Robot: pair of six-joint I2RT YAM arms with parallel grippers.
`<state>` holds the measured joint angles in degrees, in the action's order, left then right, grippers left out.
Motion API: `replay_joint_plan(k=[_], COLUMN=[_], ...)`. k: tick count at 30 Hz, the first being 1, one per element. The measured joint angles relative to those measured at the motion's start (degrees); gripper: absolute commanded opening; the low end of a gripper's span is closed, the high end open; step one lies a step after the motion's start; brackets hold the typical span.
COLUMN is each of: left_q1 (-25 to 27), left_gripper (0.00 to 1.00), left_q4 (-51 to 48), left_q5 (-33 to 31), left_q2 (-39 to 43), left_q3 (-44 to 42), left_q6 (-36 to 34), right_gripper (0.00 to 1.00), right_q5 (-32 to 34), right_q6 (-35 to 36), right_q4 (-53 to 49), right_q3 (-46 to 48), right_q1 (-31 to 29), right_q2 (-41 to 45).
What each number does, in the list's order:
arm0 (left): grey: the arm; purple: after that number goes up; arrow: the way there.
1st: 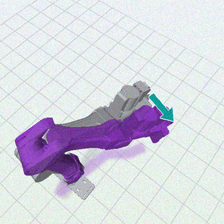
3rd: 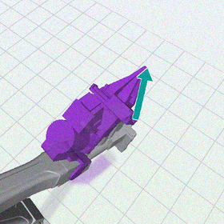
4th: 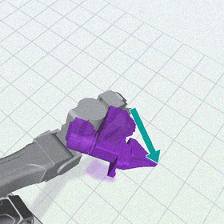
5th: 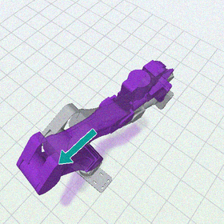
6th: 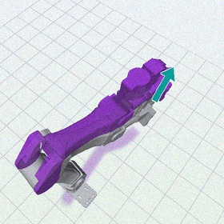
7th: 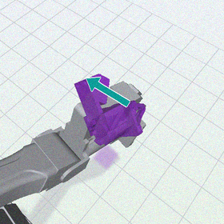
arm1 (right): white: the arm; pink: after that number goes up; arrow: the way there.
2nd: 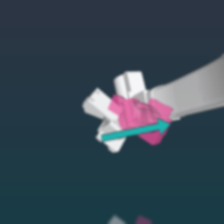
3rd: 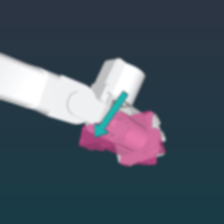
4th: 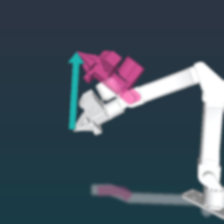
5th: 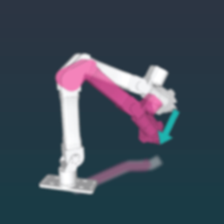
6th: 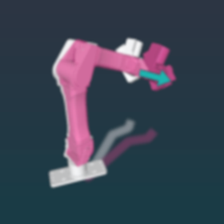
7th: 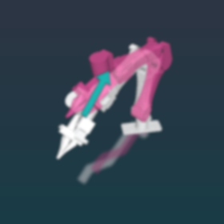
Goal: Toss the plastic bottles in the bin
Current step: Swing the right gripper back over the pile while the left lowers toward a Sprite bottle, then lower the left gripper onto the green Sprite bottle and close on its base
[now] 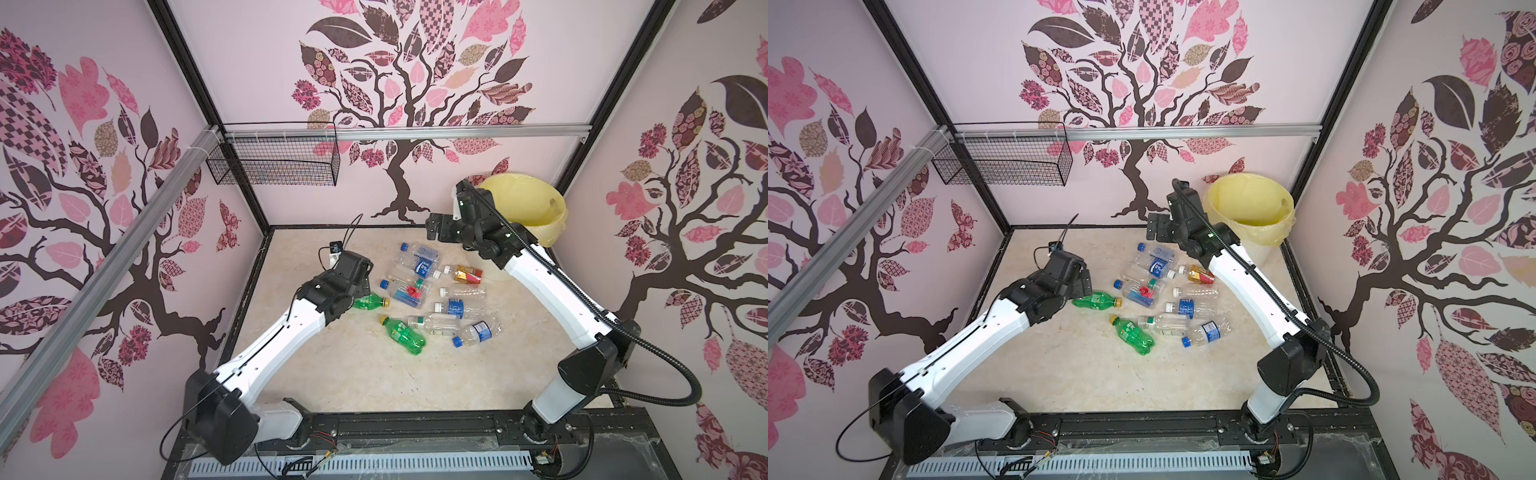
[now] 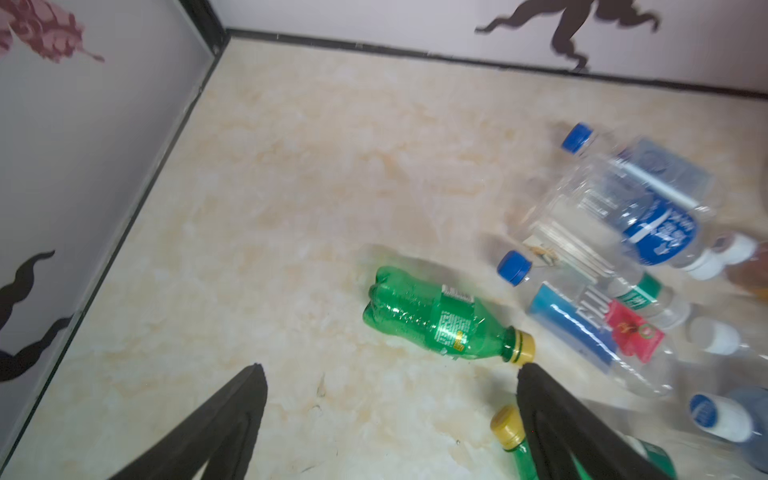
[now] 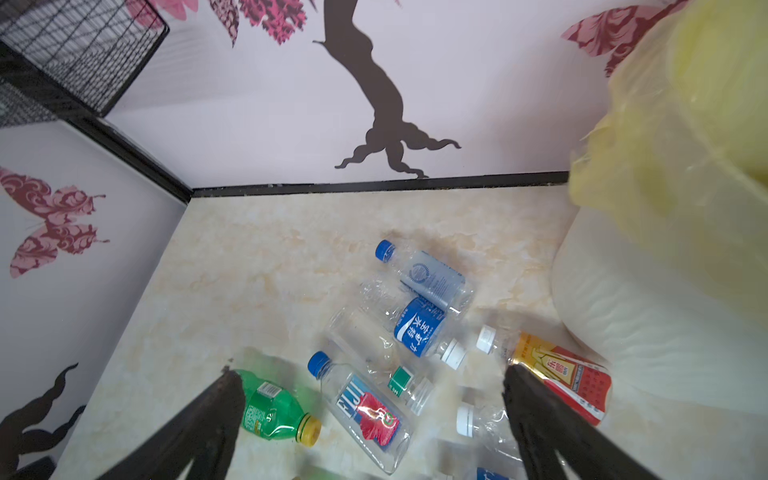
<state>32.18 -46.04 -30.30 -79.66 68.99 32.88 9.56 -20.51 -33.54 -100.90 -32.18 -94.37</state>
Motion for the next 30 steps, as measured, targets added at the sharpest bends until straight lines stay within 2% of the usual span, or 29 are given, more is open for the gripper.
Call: replay_joint_plan(k=[4,9,14,21,30], left_q1=[-0.1,-1.2,-4.5,-8.1,-11.3], left_gripper=[0.97,0.97,0.97,0.97,0.97], left_q4=[-6.6,-9.5,-11.0,-12.4,-11.9], left_q5=[1.7,5.2,10.5,17.7,24.0], left_q2=[-6.9,-7.1,-8.2,-12.2,-17.9], left_q3=[3.1,4.3,6.7,9.3,12.6], left_q6=[5.5,11.2,15.7,21.2,26.9], right_gripper=[1.0,1.0,0.99,0.99,1.0], right_q5=[-0.5,-0.9,-1.7,-2.5,-4.0], right_q6=[0.1,0.2,0.2,1.2,1.8], right_q4=[0.3,0.2,0.6,1.4,1.8], right_q3=[6.7,13.0,18.1,22.1,23.0], right_q1=[-3.0,-5.5,-7.4,-10.5,-10.8], right_q2=[2.3,5.9,9.0,10.5,12.3])
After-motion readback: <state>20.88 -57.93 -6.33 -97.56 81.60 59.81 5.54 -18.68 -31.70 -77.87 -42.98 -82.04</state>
